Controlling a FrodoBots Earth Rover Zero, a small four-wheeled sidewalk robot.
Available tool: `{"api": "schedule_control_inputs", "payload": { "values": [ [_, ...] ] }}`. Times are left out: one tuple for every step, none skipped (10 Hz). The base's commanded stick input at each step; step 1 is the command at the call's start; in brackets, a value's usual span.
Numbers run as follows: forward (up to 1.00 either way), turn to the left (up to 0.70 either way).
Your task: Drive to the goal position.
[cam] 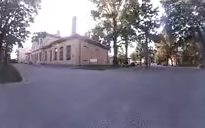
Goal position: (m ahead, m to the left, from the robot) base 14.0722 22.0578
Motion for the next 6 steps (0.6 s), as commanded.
{"api": "schedule_control_inputs", "payload": {
  "values": [
    [0.70, 0.35],
    [0.70, 0.35],
    [0.70, 0.35],
    [0.70, 0.35],
    [0.70, 0.35],
    [0.70, 0.35]
  ]
}}
